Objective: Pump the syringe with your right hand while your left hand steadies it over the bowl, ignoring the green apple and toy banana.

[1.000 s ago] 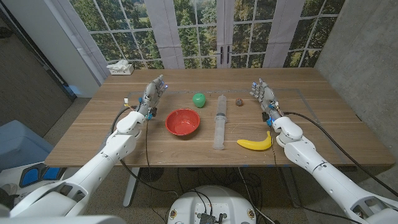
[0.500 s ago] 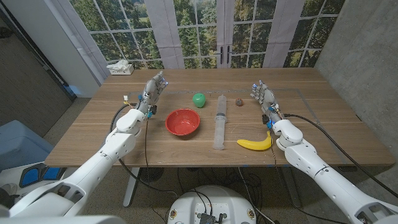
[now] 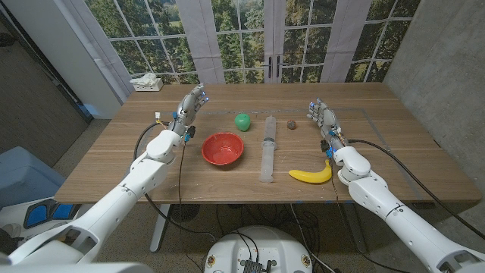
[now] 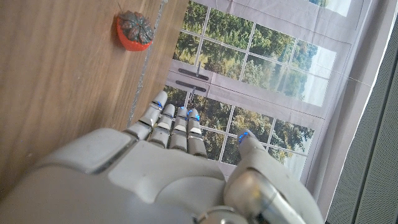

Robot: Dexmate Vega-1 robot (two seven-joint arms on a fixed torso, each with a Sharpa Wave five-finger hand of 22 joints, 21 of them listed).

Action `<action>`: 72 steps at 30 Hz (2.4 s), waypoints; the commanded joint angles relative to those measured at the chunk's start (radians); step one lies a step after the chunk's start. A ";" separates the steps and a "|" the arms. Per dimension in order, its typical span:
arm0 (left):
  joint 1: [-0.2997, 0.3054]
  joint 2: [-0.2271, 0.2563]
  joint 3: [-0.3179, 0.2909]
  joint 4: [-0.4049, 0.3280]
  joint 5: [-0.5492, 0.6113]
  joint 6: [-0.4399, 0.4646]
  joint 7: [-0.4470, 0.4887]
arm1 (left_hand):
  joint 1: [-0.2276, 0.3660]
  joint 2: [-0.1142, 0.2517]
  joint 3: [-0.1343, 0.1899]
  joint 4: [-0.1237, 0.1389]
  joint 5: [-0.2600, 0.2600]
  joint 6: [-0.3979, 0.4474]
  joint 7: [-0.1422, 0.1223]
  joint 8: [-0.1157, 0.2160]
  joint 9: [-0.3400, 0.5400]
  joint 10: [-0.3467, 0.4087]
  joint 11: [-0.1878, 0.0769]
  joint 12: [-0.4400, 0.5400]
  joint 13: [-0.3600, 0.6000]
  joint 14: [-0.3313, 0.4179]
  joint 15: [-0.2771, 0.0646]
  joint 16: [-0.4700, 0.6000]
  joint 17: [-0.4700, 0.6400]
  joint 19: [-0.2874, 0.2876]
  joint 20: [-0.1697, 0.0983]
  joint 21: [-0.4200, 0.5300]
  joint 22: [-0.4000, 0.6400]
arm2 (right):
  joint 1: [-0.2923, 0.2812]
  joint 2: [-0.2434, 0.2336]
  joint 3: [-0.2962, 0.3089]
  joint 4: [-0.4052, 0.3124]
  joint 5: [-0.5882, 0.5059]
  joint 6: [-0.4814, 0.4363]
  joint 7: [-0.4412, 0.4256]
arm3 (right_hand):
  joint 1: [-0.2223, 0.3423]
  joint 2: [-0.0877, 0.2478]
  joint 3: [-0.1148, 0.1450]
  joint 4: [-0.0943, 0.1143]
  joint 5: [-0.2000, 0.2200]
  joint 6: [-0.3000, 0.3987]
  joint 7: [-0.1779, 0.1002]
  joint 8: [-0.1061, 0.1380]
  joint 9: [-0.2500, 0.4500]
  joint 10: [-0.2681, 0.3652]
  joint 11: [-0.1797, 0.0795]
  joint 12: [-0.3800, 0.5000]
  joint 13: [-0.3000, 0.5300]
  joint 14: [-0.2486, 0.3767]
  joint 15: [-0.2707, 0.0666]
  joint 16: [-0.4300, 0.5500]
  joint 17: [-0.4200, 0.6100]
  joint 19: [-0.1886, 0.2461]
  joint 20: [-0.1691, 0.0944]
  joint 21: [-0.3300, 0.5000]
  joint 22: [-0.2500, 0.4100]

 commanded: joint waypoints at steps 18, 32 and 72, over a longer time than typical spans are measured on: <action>-0.016 0.038 0.054 -0.141 0.268 0.081 0.144 | 0.030 -0.001 0.004 -0.042 -0.007 0.035 -0.004 0.008 0.006 0.034 -0.003 0.004 0.007 0.037 -0.005 0.008 0.007 0.029 0.003 0.005 0.006 | -0.039 -0.035 0.010 -0.073 -0.037 0.000 -0.018 | 0.036 -0.001 0.015 -0.045 0.000 0.035 0.003 0.010 0.004 0.031 0.000 0.012 -0.008 0.018 0.004 0.008 -0.009 0.029 0.009 -0.016 0.004; -0.041 0.042 0.090 -0.209 0.383 0.170 0.180 | 0.037 0.000 0.005 -0.053 -0.009 0.038 -0.004 0.005 0.007 0.039 -0.009 0.001 0.007 0.042 -0.007 0.005 0.007 0.031 0.003 0.003 0.007 | -0.047 -0.045 0.016 -0.079 -0.040 0.014 -0.003 | 0.041 0.002 0.017 -0.056 0.001 0.044 0.005 0.011 0.004 0.040 0.002 0.013 -0.012 0.020 0.003 0.010 -0.011 0.034 0.011 -0.025 0.004; -0.097 0.054 0.193 -0.372 0.583 0.435 0.154 | 0.055 0.002 0.005 -0.072 -0.012 0.040 -0.005 -0.002 0.008 0.044 -0.017 -0.007 0.008 0.046 -0.011 -0.003 0.007 0.031 0.001 -0.005 0.007 | -0.119 -0.072 0.048 -0.138 -0.056 0.078 0.003 | 0.039 0.006 0.015 -0.076 0.002 0.059 0.010 0.008 0.005 0.053 0.006 0.013 -0.022 0.020 0.006 0.012 -0.015 0.046 0.014 -0.055 0.005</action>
